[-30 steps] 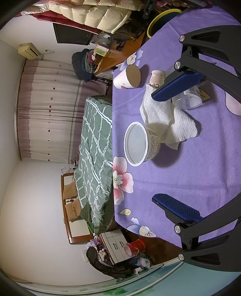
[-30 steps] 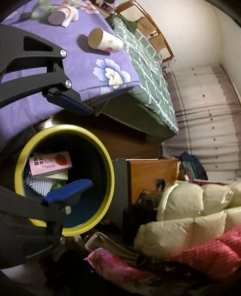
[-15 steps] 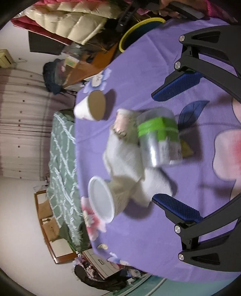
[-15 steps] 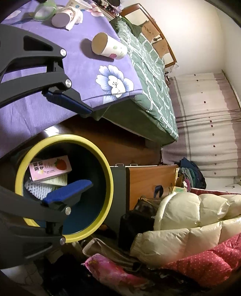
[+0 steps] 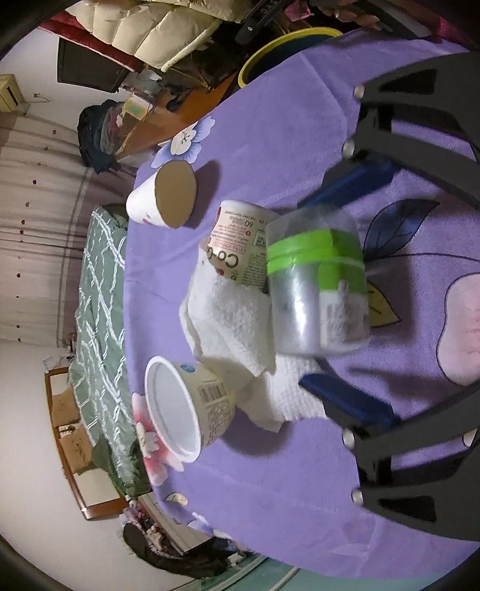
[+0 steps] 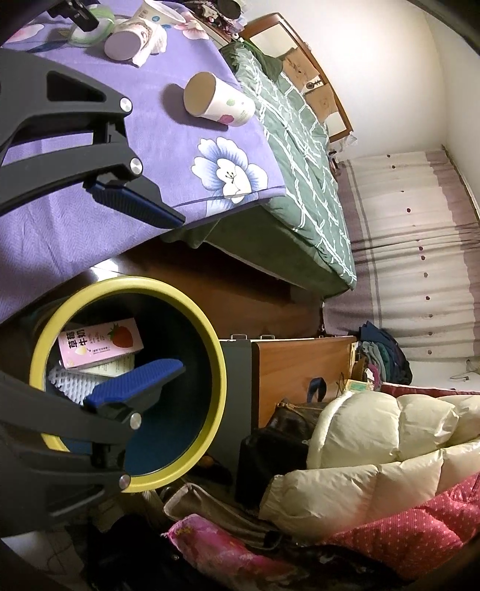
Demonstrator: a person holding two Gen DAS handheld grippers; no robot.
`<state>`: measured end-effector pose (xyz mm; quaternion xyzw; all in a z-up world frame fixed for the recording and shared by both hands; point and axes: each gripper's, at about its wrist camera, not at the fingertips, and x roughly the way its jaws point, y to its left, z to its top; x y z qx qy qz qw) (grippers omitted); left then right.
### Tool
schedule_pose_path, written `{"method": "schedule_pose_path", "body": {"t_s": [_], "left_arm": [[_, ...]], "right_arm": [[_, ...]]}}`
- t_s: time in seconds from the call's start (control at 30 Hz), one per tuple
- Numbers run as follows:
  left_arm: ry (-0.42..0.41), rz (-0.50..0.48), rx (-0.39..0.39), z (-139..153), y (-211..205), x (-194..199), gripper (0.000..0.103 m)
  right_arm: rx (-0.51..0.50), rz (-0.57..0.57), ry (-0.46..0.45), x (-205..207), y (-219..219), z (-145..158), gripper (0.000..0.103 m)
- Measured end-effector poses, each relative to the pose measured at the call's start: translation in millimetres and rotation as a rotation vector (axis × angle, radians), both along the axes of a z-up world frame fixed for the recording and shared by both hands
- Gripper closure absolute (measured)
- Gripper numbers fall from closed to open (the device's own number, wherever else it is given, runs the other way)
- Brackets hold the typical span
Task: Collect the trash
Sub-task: 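Grasp the clear green-lidded jar with the left tool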
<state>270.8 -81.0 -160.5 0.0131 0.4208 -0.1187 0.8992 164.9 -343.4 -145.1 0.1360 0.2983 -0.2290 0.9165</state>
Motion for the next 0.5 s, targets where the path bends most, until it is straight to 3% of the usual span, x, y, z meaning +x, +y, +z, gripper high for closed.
{"method": "schedule_pose_path", "body": {"t_s": [0.27, 0.5], "left_arm": [[-0.001, -0.038, -0.010, 5, -12, -8, 0.031], [-0.027, -0.147, -0.028, 28, -52, -23, 0.031]], "right_arm": [[0.012, -0.001, -0.025, -4, 0, 1, 0.034], [-0.001, 0.022, -0.036, -30, -6, 7, 0.034]]}}
